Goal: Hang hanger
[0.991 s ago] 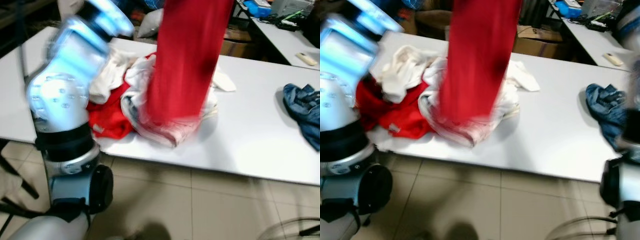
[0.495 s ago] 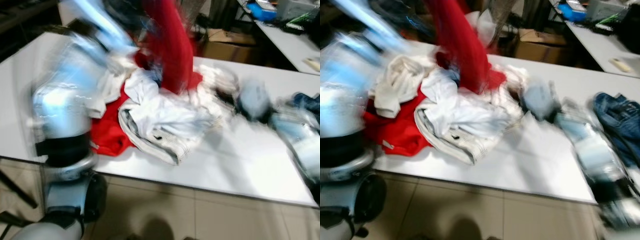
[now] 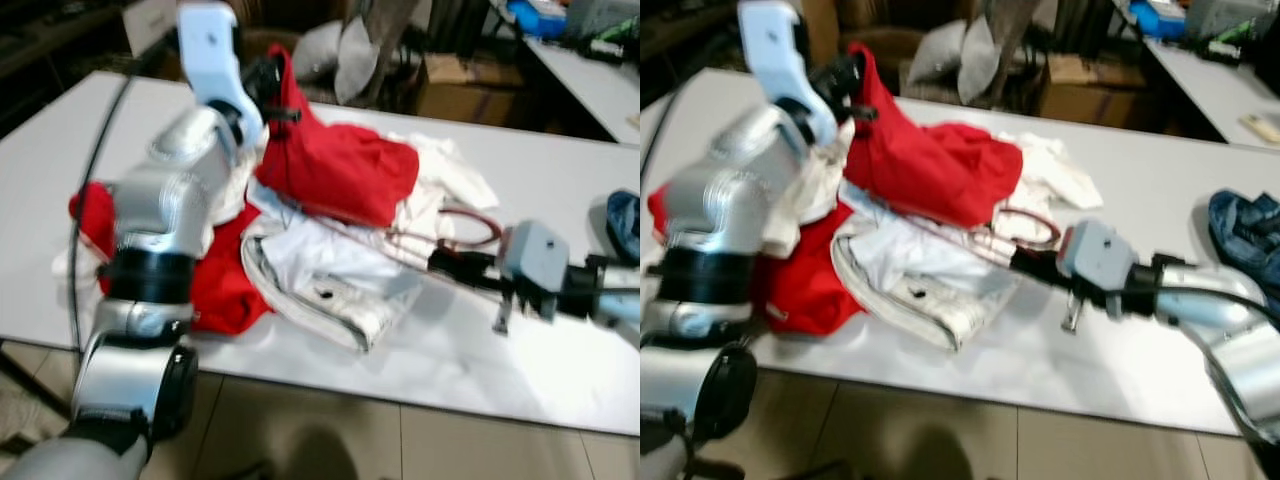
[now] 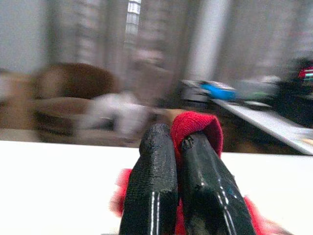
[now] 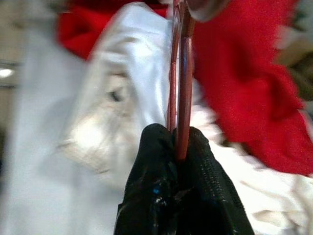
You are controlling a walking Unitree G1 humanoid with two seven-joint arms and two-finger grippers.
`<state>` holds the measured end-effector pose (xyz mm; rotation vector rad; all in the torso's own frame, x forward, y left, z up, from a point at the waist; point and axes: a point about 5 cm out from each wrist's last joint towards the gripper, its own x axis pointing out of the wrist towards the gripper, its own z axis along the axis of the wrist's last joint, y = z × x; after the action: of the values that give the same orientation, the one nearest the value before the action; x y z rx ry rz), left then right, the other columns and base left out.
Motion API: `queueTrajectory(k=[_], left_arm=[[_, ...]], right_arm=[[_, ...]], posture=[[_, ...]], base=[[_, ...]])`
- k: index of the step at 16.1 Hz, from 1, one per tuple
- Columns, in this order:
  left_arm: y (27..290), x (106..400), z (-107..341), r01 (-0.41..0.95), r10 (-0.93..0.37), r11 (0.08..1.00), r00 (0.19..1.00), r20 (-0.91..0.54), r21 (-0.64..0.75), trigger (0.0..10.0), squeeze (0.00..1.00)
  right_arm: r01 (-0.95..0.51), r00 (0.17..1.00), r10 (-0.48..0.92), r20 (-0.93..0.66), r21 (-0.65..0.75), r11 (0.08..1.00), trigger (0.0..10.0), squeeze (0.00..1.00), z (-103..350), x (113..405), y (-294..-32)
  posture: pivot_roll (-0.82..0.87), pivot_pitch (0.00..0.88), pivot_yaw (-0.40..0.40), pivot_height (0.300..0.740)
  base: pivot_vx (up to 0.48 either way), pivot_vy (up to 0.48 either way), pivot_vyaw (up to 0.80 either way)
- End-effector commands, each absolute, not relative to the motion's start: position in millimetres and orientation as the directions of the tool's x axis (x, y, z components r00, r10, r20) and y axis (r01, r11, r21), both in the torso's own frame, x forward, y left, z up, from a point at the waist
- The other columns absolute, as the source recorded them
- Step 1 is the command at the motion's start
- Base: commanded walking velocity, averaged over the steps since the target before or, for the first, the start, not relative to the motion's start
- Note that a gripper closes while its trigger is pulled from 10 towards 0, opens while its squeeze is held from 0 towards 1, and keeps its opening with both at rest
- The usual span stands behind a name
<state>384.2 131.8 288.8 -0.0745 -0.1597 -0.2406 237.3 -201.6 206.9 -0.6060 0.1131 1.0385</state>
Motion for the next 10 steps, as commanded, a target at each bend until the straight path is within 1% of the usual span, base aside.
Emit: queueTrajectory(k=[1, 2, 3, 5, 6, 7, 9, 10], left_arm=[[149, 392, 298, 0.129, -0.120, 0.991, 0.969, 0.217, -0.029, 10.0, 0.00], [157, 397, 295, 0.072, -0.073, 0.997, 0.975, 0.209, 0.015, 10.0, 0.00], [163, 401, 290, 0.040, -0.056, 0.996, 0.978, 0.201, 0.082, 10.0, 0.00], [169, 403, 281, 0.040, -0.066, 0.989, 0.982, 0.178, 0.142, 10.0, 0.00], [174, 404, 269, 0.051, -0.078, 0.981, 0.987, 0.142, 0.186, 10.0, 0.00], [179, 405, 258, 0.063, -0.090, 0.976, 0.989, 0.121, 0.208, 10.0, 0.00], [183, 404, 252, 0.054, -0.079, 0.979, 0.989, 0.122, 0.198, 10.0, 0.00], [183, 404, 249, 0.066, -0.091, 0.978, 0.989, 0.120, 0.199, 10.0, 0.00]], right_arm=[[-0.836, 0.507, 0.782, -0.364, -0.430, 0.342, 10.0, 0.00, 222, 232, -206], [-0.841, 0.500, 0.782, -0.372, -0.425, 0.335, 10.0, 0.00, 230, 228, -209], [-0.838, 0.503, 0.783, -0.365, -0.427, 0.340, 10.0, 0.00, 240, 225, -213], [-0.833, 0.510, 0.793, -0.333, -0.421, 0.359, 10.0, 0.00, 256, 221, -218], [-0.817, 0.526, 0.807, -0.269, -0.422, 0.392, 10.0, 0.00, 272, 219, -224], [-0.810, 0.532, 0.822, -0.205, -0.405, 0.424, 10.0, 0.00, 287, 216, -230], [-0.805, 0.542, 0.818, -0.192, -0.397, 0.440, 10.0, 0.00, 293, 215, -235], [-0.786, 0.564, 0.811, -0.158, -0.403, 0.468, 10.0, 0.00, 297, 217, -239]], posture=[[0.00, 0.000, -0.046, 0.740], [0.00, 0.000, -0.045, 0.740], [0.00, 0.000, -0.041, 0.740], [0.00, 0.000, -0.038, 0.740], [-0.01, 0.000, -0.038, 0.740], [-0.01, 0.000, -0.039, 0.740], [0.00, 0.000, -0.041, 0.740], [0.00, 0.000, -0.043, 0.740]], base=[[0.000, 0.000, 0.00], [0.000, 0.000, 0.00], [0.000, 0.000, 0.00], [0.000, 0.000, 0.00], [0.000, 0.000, 0.00], [0.000, 0.000, 0.00], [0.000, 0.000, 0.00], [0.000, 0.000, 0.00]])
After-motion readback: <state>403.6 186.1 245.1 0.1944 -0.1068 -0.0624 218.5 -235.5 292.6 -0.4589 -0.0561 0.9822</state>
